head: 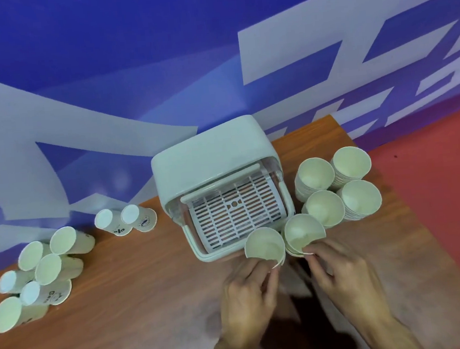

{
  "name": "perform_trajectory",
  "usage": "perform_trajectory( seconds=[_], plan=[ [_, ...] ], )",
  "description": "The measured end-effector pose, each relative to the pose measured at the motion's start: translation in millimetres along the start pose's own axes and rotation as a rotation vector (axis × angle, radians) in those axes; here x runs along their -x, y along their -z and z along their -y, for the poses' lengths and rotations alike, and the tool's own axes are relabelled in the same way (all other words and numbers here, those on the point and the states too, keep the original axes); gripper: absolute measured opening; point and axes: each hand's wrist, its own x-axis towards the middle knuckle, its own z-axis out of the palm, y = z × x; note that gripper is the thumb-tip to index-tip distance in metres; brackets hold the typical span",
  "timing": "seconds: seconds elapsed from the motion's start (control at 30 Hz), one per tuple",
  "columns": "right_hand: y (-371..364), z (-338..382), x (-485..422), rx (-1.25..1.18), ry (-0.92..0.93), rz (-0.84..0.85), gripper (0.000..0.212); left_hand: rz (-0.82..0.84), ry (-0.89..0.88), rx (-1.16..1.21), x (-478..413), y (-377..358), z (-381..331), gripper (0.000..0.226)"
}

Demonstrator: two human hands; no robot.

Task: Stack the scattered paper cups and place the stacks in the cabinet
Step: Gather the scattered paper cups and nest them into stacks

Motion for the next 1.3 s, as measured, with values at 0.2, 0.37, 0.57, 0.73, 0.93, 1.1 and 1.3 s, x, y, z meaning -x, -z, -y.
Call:
perform_trajectory(
  seconds=[0.2, 0.37, 0.57, 0.73, 0.93, 1.1, 1.3],
  plan=[
    [-6, -17, -3, 0.009, 0.024, 0.110, 0.023, 0.136, 0.064, -0.101, 6, -19, 16, 0.018],
    [-26, -34, -10, 0.033, 0.022, 0.176, 0.011, 0.202, 0.008, -0.190, 3, -35, 28, 0.014],
    [-32, -31, -9, 0.036, -0.050, 0.152, 0.014, 0.301, 0.132, -0.151, 0, -37, 29, 0.017],
    [-22, -14, -8, 0.043, -0.084, 0.177, 0.017, 0.319, 0.247, -0.128, -9, -26, 15, 0.028],
    [-28, 65, -28, -0.080, 0.044, 0.088, 0.014, 0.198, 0.301, 0.069, -7, 35, 24, 0.024],
    [-95, 162, -43, -0.050, 0.276, 0.250, 0.011, 0.059, 0.437, 0.030, 21, 110, 89, 0.023],
    [-190, 263, -54, -0.049, 0.427, 0.430, 0.014, -0.085, 0.686, -0.056, 61, 206, 195, 0.024]
  ],
)
